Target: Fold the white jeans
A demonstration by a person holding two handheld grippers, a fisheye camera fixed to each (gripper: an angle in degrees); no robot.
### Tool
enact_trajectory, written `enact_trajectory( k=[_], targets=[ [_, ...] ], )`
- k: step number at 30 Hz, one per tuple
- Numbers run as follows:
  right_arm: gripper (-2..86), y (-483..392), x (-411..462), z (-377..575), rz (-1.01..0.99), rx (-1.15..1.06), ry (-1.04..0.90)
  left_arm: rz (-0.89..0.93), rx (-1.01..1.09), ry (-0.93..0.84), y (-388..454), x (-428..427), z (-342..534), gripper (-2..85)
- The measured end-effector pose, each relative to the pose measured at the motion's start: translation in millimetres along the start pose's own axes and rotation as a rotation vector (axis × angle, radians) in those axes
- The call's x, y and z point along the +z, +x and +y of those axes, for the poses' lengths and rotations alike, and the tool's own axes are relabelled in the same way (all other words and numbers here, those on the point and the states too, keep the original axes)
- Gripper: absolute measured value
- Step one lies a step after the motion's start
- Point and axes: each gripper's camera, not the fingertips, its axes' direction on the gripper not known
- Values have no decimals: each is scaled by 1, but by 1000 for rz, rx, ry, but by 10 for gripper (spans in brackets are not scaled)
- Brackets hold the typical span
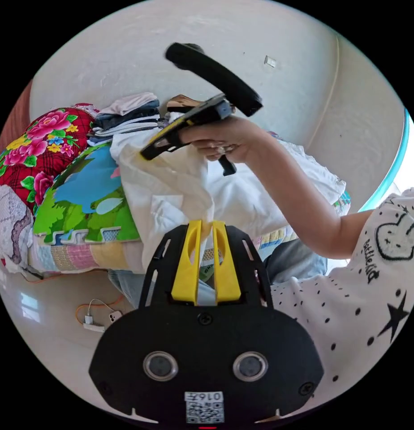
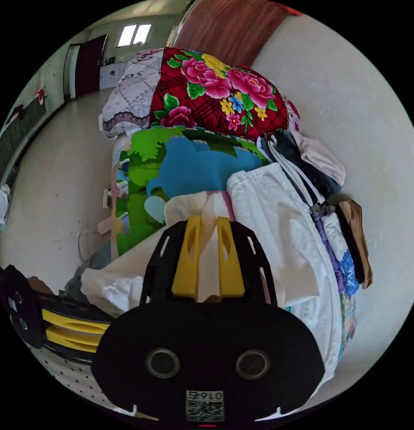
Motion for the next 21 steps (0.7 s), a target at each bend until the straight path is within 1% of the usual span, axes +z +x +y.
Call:
enact_trajectory(
  k=[2,4,6,9,10,14,16,18,21],
  targets=[
    [64,39,-12,14,-62,116,27,-12,-31,7,-3,-15,11,49],
    [64,63,-18,28,-92,183,35,-42,-62,25,-8,-34,20,55],
    [64,82,-21,41,-124,219,37,-97,-83,39,-15,-54,25,83],
    [63,103,-23,55,-174,278,60,-191,-110,69,-27,-67,29,104],
    [63,108,-23,58,-176,286,64,-195,-107,72,-29,-66,30,106],
    [63,119,-23,56,-157,283,61,-87,-98,11,-50,-31,31,112],
    [63,123,-23,54,-149,279,58,-76,-111,14,-58,-12,34,99],
    [63,129,-22,53,-146,277,56,-15,-125,49,-59,0,41,54],
    [60,142,-22,54,-147,288,62,-47,-79,139,-44,-16,56,48]
  ],
)
